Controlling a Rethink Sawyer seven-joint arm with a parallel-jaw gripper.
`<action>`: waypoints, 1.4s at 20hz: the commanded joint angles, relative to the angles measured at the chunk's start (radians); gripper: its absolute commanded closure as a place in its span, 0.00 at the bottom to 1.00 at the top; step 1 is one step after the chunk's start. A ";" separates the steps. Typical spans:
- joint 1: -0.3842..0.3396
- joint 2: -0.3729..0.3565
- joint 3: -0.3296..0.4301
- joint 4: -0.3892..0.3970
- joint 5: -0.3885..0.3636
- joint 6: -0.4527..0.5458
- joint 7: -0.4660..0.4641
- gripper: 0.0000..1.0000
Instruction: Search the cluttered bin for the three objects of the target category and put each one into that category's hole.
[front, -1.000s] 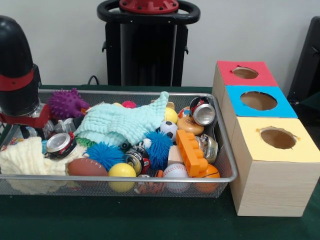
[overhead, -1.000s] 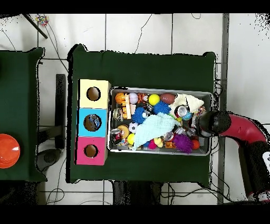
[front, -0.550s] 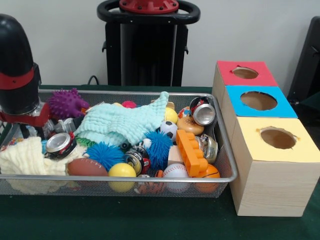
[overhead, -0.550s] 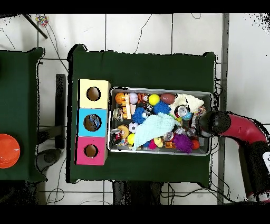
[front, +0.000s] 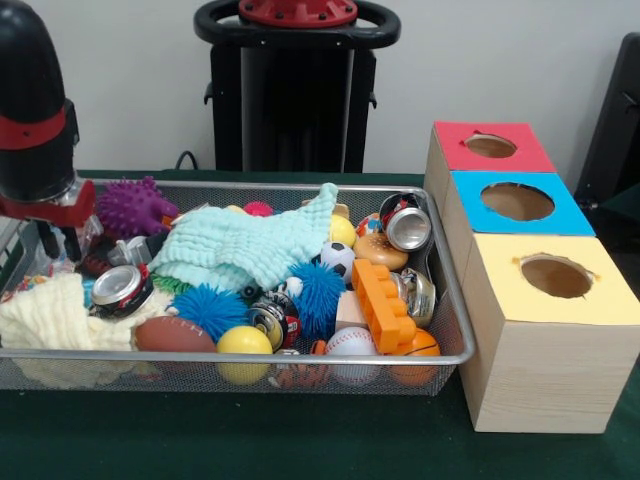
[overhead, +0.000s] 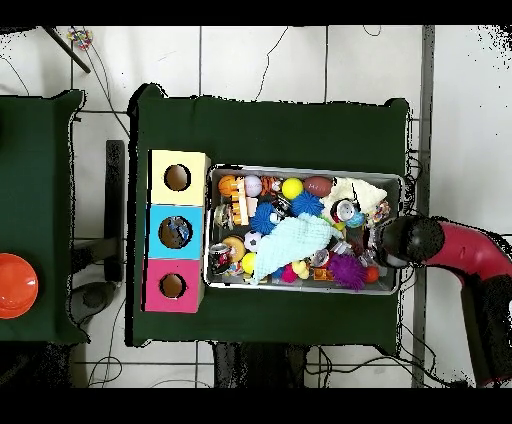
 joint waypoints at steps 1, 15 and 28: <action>-0.013 -0.140 -0.004 0.120 0.043 0.135 -0.138 1.00; 0.023 -0.136 0.024 0.126 0.084 0.108 -0.073 1.00; 0.028 -0.073 0.028 0.116 0.084 0.028 -0.057 0.00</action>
